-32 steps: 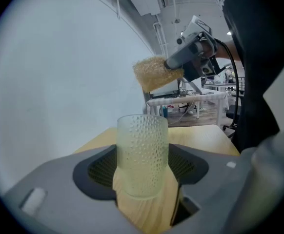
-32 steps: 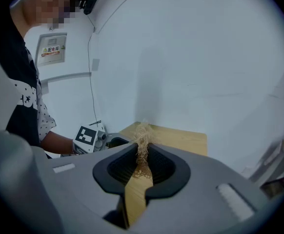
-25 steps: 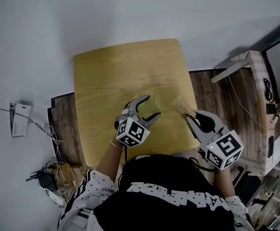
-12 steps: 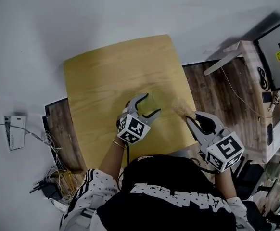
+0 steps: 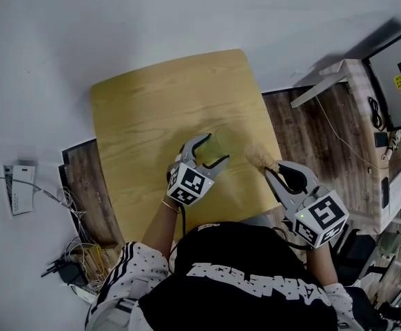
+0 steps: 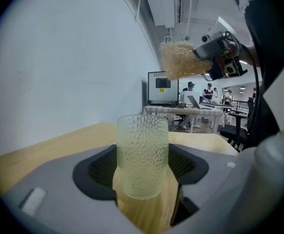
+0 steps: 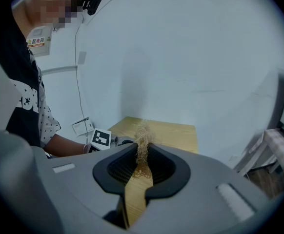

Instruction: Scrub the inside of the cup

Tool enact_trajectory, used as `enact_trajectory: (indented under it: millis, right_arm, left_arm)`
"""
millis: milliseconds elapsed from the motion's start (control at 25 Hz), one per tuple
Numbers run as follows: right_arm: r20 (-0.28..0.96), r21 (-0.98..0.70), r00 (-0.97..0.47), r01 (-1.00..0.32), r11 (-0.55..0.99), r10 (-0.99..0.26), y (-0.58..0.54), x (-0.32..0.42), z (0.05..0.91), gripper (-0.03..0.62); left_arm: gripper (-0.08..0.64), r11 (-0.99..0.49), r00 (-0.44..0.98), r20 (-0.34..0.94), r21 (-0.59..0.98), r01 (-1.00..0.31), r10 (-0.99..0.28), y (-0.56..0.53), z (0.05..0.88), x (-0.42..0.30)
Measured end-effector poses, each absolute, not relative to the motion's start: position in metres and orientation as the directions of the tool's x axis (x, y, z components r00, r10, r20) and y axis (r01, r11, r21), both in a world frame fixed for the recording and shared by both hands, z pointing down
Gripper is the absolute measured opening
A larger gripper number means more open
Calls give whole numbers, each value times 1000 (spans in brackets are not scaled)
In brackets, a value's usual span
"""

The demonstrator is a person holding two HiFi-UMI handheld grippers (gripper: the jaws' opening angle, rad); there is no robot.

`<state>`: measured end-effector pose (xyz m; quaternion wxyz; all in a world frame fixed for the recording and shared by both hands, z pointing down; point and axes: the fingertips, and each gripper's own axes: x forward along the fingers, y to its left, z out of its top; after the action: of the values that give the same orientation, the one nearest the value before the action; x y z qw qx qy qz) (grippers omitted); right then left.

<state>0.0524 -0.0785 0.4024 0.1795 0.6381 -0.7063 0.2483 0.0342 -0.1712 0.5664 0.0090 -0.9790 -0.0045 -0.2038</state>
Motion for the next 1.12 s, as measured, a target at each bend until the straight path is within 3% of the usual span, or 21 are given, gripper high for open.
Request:
enact_trajectory:
  millis: [1120]
  right_arm:
    - [561, -106, -90, -994, 36, -823, -85, 29, 399, 74]
  left_arm:
    - [328, -1000, 902, 431, -3, -9, -10, -171, 579, -3]
